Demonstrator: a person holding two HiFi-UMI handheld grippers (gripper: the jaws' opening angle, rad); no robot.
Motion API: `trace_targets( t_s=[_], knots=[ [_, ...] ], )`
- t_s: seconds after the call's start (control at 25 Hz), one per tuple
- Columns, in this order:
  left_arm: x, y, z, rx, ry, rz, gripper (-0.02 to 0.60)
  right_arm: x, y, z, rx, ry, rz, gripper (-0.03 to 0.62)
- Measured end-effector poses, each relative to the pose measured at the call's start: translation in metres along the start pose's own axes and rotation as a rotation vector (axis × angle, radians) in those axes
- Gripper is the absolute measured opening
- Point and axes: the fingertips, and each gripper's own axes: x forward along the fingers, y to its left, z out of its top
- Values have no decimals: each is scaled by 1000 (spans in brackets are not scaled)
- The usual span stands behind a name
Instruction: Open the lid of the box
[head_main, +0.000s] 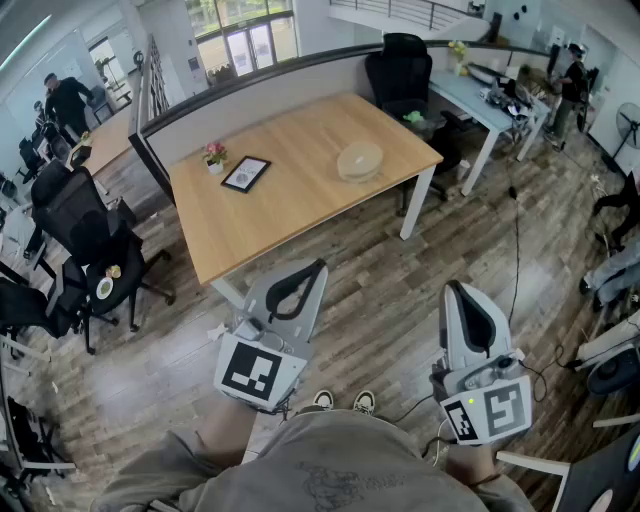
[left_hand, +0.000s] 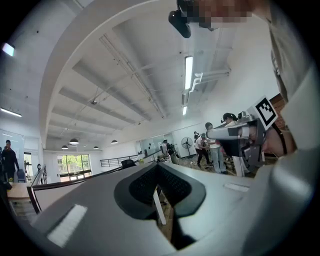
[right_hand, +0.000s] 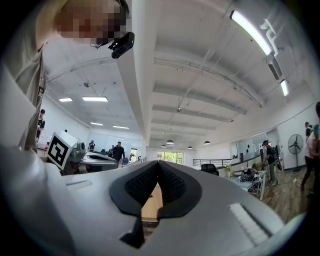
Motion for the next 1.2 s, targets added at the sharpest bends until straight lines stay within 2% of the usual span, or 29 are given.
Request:
trace_targets(
  t_s=[0.16, 0.72, 0.8, 0.88, 0.92, 0.96, 1.0, 1.2],
  knots=[
    [2, -1, 3, 10, 2, -4, 0, 0, -7, 5, 50, -26, -4, 9],
    [25, -9, 1, -25, 7, 14, 2, -2, -44, -17, 43, 34, -28, 11],
    [31, -10, -3, -25, 18, 22, 38, -2, -51, -22, 48, 42, -36, 11],
    [38, -11, -8, -23, 31, 33, 169, -4, -62, -25, 60, 28, -56, 11],
    [42, -12, -11, -24, 35, 40, 211, -5, -69, -24, 68, 9, -75, 14],
    [45, -13, -13, -27, 37, 46, 239, -6, -76, -23, 73, -11, -93, 81],
    [48, -13, -14, -31, 36, 52, 239, -7, -81, -23, 72, -21, -102, 195],
    [52, -21, -20, -31, 23, 88, 239, -15, -97, -36, 43, 3, -97, 202]
  ],
)
